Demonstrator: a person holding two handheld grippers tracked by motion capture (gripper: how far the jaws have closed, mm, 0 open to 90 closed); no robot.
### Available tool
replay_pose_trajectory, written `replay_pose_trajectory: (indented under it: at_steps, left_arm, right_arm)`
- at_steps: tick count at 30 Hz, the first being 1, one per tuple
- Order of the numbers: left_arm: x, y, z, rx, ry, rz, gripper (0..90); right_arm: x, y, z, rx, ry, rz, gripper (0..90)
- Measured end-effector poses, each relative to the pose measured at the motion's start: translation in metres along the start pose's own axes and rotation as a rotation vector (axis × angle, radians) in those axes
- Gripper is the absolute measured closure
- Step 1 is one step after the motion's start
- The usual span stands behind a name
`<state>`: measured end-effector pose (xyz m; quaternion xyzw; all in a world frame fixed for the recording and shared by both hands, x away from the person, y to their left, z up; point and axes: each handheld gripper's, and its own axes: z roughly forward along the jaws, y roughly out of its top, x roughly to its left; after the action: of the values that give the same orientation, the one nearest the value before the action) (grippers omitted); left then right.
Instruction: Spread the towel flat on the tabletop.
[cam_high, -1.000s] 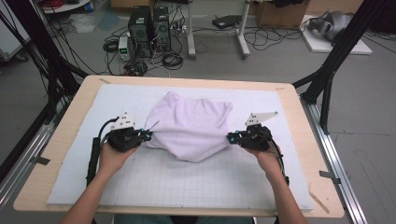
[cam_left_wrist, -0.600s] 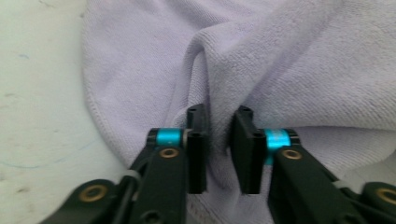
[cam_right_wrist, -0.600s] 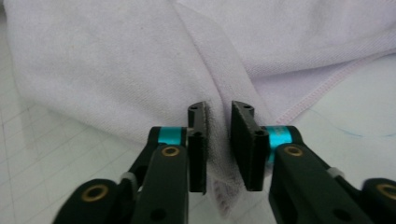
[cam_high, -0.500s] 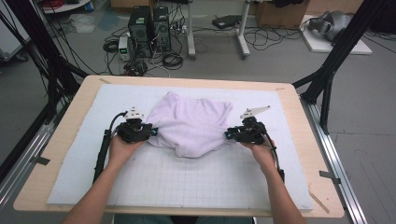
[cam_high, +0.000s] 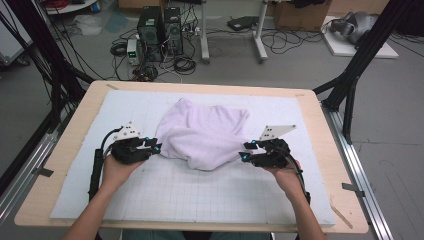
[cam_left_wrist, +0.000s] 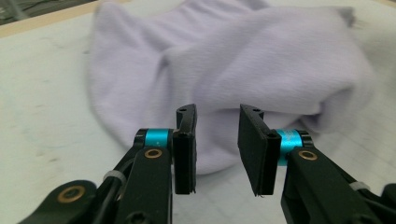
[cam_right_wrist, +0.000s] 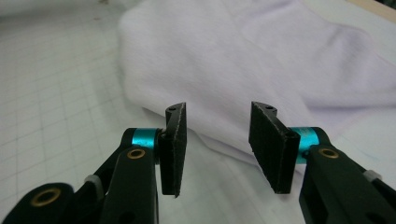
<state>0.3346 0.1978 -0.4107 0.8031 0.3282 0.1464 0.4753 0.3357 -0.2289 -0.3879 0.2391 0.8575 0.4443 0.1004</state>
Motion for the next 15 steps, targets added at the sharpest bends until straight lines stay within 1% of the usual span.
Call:
replay_pose_trajectory:
  at_steps: [1,2,3,4,5,8,9,10,12,13,14,15]
  left_arm:
    - [-0.003,-0.001,0.004,0.012,-0.009,0.011,67.8]
    - [-0.005,-0.002,0.008,0.027,-0.016,0.019,67.7]
    - [-0.006,-0.002,0.012,0.039,-0.023,0.022,67.0]
    - [-0.007,-0.003,0.016,0.047,-0.025,0.023,65.8]
    - [-0.007,-0.003,0.021,0.056,-0.03,0.026,64.5]
    - [-0.006,-0.005,0.034,0.082,-0.043,0.01,61.4]
    - [-0.006,-0.006,0.039,0.096,-0.056,0.005,61.1]
    - [-0.006,-0.007,0.044,0.113,-0.06,0.003,60.8]
    - [-0.008,-0.009,0.055,0.144,-0.061,0.011,60.1]
    - [-0.009,-0.009,0.058,0.142,-0.057,0.021,60.0]
    - [-0.01,-0.009,0.059,0.131,-0.05,0.018,60.2]
    - [-0.01,-0.008,0.061,0.127,-0.043,0.006,61.6]
  right_arm:
    - [0.003,0.0,0.004,0.001,0.006,-0.007,55.6]
    - [0.005,-0.001,0.009,0.013,0.011,-0.012,54.8]
    - [0.007,-0.001,0.014,0.032,0.013,-0.023,54.1]
    - [0.009,-0.002,0.018,0.045,0.017,-0.024,53.3]
    - [0.01,-0.002,0.023,0.048,0.02,-0.026,52.4]
    - [0.011,-0.004,0.036,0.061,0.029,-0.031,50.3]
    - [0.011,-0.004,0.041,0.075,0.026,-0.031,49.9]
    - [0.012,-0.004,0.047,0.089,0.023,-0.031,49.6]
    - [0.012,-0.005,0.058,0.093,0.021,-0.036,50.0]
    - [0.012,-0.005,0.063,0.102,0.018,-0.034,50.6]
    - [0.012,-0.004,0.069,0.109,0.011,-0.037,51.6]
    - [0.014,-0.004,0.074,0.117,0.004,-0.044,53.2]
